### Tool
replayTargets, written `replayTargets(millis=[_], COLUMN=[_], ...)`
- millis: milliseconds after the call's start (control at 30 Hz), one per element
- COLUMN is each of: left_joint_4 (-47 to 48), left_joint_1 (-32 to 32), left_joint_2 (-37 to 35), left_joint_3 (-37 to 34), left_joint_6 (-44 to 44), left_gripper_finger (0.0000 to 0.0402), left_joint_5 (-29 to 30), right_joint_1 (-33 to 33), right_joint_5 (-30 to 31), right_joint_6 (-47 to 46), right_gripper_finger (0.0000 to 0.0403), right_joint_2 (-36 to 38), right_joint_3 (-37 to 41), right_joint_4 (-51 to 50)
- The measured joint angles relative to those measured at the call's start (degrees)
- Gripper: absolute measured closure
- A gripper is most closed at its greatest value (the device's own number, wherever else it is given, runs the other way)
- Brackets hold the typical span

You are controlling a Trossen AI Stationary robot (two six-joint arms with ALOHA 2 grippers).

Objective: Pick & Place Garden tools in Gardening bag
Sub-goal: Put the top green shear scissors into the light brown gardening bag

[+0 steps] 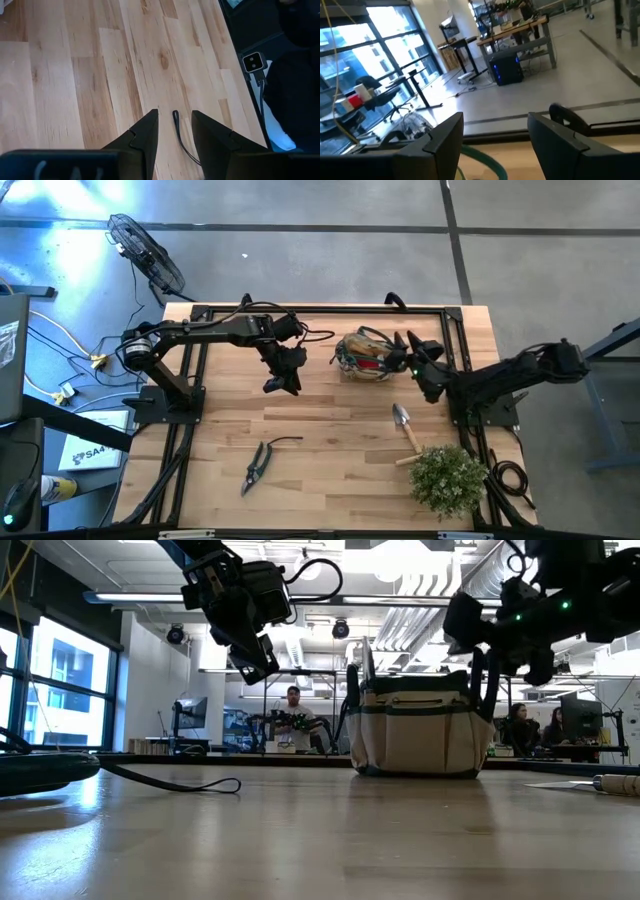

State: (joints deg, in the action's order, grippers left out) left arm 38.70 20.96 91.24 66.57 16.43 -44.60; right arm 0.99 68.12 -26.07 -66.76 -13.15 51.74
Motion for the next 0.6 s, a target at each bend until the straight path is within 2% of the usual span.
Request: replayTargets(millis=[167,400,600], left_joint_4=[0.1,0.3,0.3], left_joint_1=[0.0,0.0,0.0], left_joint_2=[0.0,0.0,0.0], left_joint_3=[0.0,0.0,0.0], left_joint_6=[0.0,0.0,-0.2], left_gripper_finger=[0.0288,0.0288,0.0288], left_joint_5=[0.0,0.0,0.0], right_joint_1=[0.9,0.9,0.9], right_joint_5=[-2.2,-0.7,3.2], right_joint_6=[-5.0,-5.4,4.4], right_gripper_finger=[0.0192,0.0192,0.0192], right_joint_2=[-2.7,-4.5,-4.4], right_joint_3=[0.0,-0.1,-0.5], right_joint_4=[-3.3,-2.8,5.0])
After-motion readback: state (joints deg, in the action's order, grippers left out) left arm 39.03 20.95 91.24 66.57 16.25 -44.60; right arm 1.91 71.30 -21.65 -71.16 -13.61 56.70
